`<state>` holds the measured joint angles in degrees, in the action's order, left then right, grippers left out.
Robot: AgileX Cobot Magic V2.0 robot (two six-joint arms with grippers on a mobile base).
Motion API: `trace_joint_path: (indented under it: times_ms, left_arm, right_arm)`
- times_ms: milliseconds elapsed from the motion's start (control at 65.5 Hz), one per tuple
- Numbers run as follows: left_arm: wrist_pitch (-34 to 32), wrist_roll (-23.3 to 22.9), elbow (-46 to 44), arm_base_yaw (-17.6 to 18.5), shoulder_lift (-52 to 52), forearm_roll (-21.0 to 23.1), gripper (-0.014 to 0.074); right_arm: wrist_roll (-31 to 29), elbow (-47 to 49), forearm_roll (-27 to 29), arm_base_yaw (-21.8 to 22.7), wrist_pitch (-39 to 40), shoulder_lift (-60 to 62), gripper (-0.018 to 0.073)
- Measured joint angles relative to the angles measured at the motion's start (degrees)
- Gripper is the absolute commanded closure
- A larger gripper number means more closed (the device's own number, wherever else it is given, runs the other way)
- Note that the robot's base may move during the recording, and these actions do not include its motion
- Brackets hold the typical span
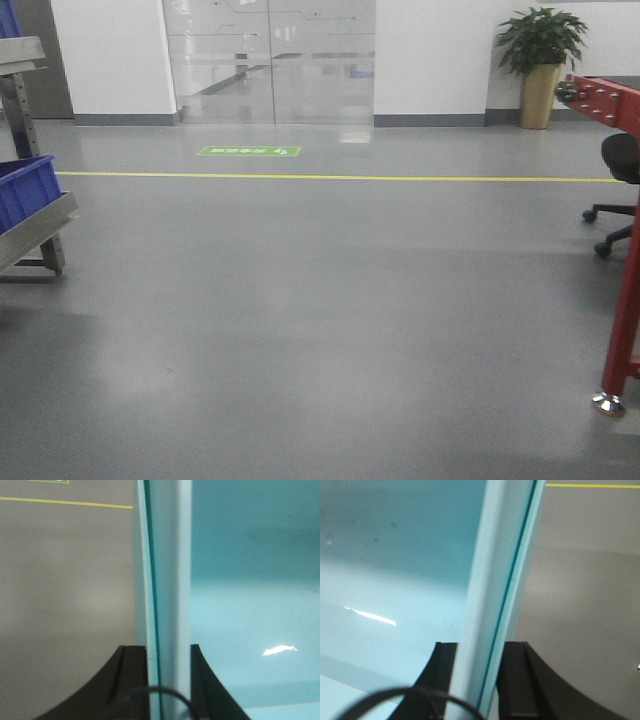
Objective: Move two blue bins to right shelf middle
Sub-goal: 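Drive the base across the floor holding the bin in both grippers, then turn the base toward the steel shelf with the red bag bin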
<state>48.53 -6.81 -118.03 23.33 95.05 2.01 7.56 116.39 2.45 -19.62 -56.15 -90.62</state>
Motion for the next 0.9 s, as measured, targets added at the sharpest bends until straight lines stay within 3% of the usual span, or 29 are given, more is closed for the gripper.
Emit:
trace_joint_path:
  times_ms: [901]
  left_arm:
    - [0.00, 0.10, 0.00, 0.00, 0.35, 0.22, 0.0707]
  right_arm:
    - [0.00, 0.00, -0.12, 0.04, 0.00, -0.09, 0.0712]
